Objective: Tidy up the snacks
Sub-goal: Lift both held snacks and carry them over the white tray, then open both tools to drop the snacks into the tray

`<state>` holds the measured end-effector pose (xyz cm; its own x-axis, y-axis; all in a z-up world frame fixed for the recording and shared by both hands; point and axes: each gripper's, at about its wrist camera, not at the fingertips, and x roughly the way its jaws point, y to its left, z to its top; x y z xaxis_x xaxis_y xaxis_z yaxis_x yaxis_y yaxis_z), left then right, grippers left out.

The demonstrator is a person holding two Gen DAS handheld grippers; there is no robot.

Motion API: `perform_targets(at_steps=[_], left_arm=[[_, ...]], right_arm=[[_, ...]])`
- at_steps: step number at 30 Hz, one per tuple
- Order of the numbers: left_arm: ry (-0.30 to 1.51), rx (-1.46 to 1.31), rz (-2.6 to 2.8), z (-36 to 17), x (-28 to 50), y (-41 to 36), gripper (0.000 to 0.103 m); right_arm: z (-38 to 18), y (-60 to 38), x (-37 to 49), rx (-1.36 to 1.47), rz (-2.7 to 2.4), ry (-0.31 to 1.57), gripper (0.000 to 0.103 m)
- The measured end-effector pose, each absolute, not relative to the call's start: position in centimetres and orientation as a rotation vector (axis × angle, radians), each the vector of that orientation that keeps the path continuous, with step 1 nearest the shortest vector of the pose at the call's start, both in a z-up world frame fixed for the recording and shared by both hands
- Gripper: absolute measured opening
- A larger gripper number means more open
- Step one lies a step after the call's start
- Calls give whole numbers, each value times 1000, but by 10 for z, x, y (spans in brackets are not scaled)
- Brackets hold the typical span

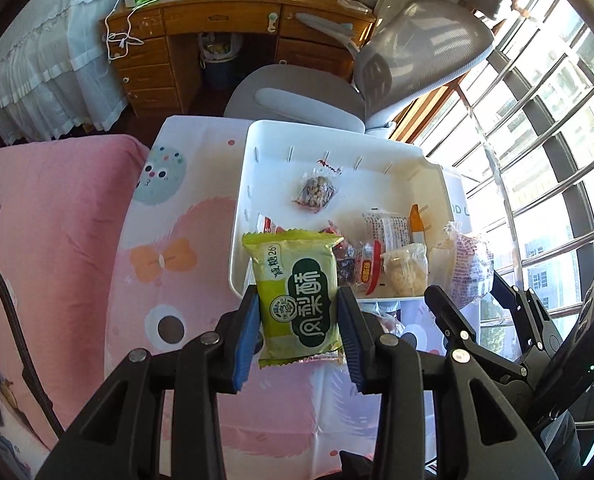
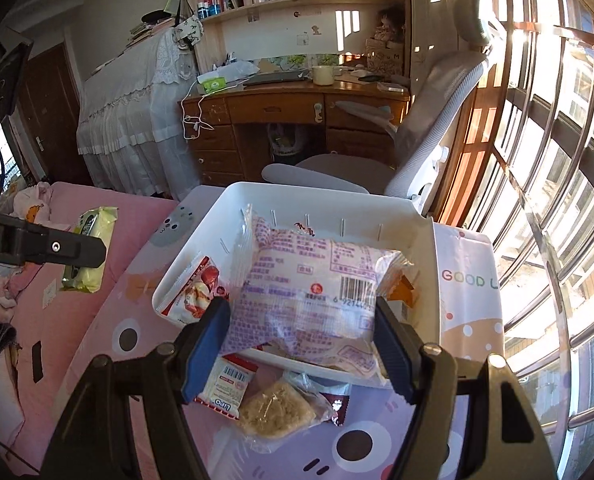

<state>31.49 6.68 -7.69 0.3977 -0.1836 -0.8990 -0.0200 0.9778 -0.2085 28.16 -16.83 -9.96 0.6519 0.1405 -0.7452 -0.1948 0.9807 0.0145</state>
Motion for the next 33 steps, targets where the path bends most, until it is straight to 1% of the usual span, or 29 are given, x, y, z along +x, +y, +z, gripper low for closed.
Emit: perform_targets(at_steps=[5,11,12,14,15,22,32,33], left_arm=[[1103,-129,-168,-83,343,72,36],[1087,-121,-256,-98,373,73,37],[1083,-106,-262,-100,376,71,39],[1076,-82,-280,-102,378,68,54],[1073,-74,-288,-102,378,68,63],[1084,-64,-341,-104,378,74,66],[1099,-47,-413,-113,358,83,67],[1103,-38,-413,-115,355,84,69]], right_arm=[[-108,-158,300,-34,158,857,72],[-117,-150,316,4,114,878,73],[-119,-149,318,9,110,885,74],[-122,-149,321,16,93,895,74],[-124,-148,322,19,82,900,74],[-125,-152,319,75,35,917,74],[-121,-161,290,158,-74,931,74],[-120,-163,287,172,-79,932,74]])
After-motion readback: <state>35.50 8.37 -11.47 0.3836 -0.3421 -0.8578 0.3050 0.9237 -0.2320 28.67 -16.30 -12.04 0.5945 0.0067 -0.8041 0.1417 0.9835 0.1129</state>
